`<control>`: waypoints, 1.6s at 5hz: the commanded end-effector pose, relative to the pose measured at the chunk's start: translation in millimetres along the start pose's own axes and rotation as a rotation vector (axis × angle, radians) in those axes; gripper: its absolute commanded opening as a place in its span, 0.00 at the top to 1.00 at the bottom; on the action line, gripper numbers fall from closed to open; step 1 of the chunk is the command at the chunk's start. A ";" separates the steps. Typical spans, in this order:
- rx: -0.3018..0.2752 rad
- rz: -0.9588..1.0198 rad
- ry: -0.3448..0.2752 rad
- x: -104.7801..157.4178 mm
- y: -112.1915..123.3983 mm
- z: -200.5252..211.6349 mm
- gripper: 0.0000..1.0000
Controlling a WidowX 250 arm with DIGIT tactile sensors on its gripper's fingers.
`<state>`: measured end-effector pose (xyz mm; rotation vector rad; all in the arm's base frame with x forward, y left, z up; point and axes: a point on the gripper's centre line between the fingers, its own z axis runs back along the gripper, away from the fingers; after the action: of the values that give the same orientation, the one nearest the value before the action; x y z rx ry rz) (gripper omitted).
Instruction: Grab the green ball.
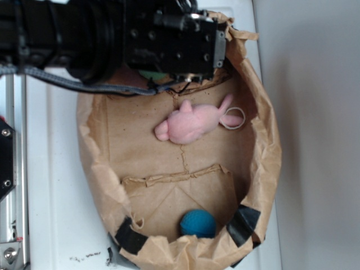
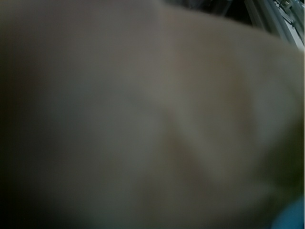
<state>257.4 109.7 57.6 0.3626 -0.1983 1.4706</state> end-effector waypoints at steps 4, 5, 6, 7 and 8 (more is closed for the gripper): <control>-0.058 0.056 -0.021 -14.5 -12.0 -2.5 1.00; -0.069 0.069 -0.028 -14.6 -15.4 -6.9 1.00; -0.090 0.074 -0.037 -14.5 -17.4 -12.0 1.00; -0.103 0.072 -0.037 -13.0 -18.2 -14.0 1.00; -0.125 0.059 -0.023 -13.6 -16.9 -7.5 1.00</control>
<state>274.0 96.1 32.4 0.3101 -0.2797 1.5030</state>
